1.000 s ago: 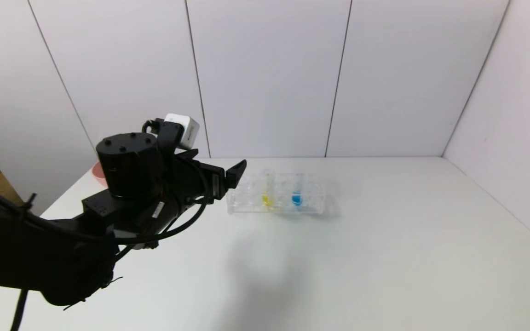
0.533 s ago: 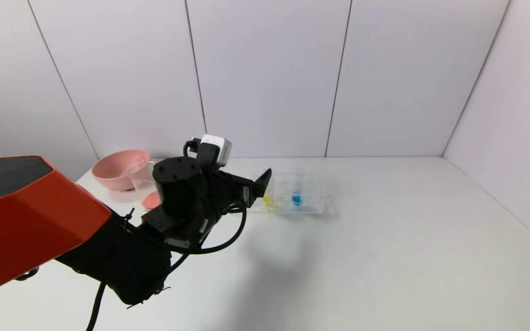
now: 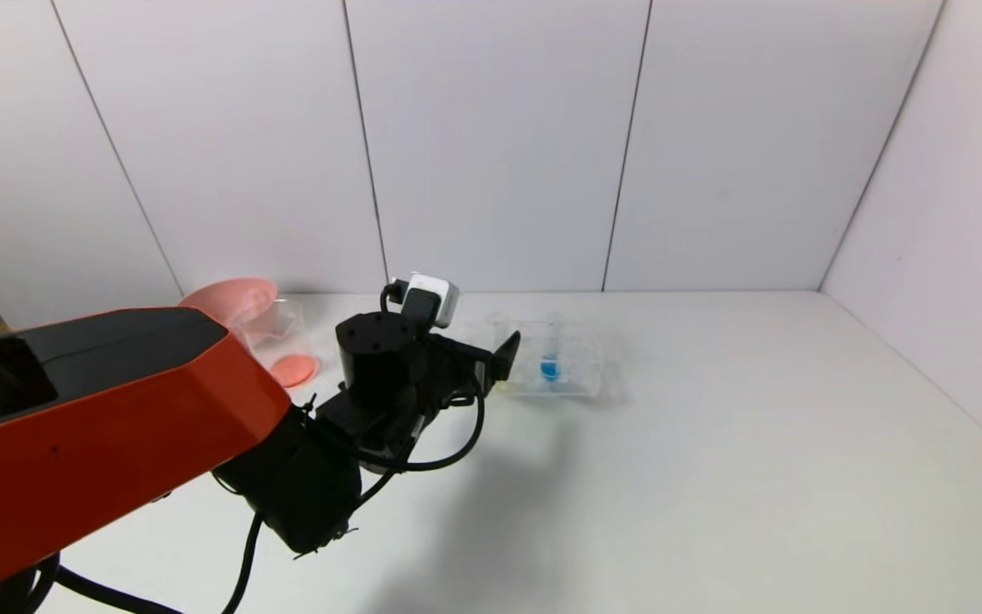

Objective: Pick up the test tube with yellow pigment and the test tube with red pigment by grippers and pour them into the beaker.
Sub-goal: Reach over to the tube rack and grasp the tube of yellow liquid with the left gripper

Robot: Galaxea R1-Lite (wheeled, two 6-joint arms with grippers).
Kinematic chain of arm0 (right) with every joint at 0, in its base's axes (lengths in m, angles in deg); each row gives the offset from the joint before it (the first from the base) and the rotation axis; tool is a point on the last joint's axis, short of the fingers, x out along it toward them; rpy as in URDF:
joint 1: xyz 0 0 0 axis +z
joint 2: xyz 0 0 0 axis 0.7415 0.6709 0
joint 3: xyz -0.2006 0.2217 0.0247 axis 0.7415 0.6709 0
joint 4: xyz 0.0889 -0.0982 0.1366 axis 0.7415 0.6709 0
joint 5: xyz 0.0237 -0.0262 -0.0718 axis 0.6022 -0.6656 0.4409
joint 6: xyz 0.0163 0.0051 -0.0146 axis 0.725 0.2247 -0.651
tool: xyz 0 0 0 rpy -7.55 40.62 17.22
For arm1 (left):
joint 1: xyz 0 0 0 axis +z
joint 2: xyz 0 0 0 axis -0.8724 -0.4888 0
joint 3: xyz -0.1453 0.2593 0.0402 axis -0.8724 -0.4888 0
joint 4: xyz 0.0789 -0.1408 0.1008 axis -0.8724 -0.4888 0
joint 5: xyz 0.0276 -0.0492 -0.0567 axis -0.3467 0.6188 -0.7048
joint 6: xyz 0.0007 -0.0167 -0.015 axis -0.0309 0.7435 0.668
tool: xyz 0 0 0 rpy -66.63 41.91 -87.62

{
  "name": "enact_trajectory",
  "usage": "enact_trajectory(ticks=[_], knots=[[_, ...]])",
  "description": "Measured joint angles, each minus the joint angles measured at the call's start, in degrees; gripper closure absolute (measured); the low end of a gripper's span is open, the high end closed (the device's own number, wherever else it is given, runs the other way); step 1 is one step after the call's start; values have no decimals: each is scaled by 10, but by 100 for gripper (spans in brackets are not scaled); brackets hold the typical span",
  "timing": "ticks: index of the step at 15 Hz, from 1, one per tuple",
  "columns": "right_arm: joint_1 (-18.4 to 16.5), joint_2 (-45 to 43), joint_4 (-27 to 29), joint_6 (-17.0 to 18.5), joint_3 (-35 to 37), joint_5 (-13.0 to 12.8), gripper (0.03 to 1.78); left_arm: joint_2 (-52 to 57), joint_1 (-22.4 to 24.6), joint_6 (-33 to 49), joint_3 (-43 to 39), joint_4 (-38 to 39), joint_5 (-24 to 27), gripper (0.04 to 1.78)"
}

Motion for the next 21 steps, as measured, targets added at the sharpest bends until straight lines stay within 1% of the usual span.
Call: enact_trajectory(ticks=[3,6,10,14,18,19,21], knots=[[0,0,0,0,0,0,170,-27,0,-1,26,-3,-5,5],[0,0,0,0,0,0,170,-50,-4,-5,54,-8,-59,5],[0,0,0,0,0,0,170,-62,-16,-5,73,-19,-90,5],[0,0,0,0,0,0,170,-64,-26,-4,87,-20,-99,5],[0,0,0,0,0,0,170,-71,-41,-6,111,-32,-158,5],[0,0,0,0,0,0,170,-75,-44,-9,118,-32,-168,5],[0,0,0,0,0,0,170,-82,-48,-11,124,-33,-171,5]])
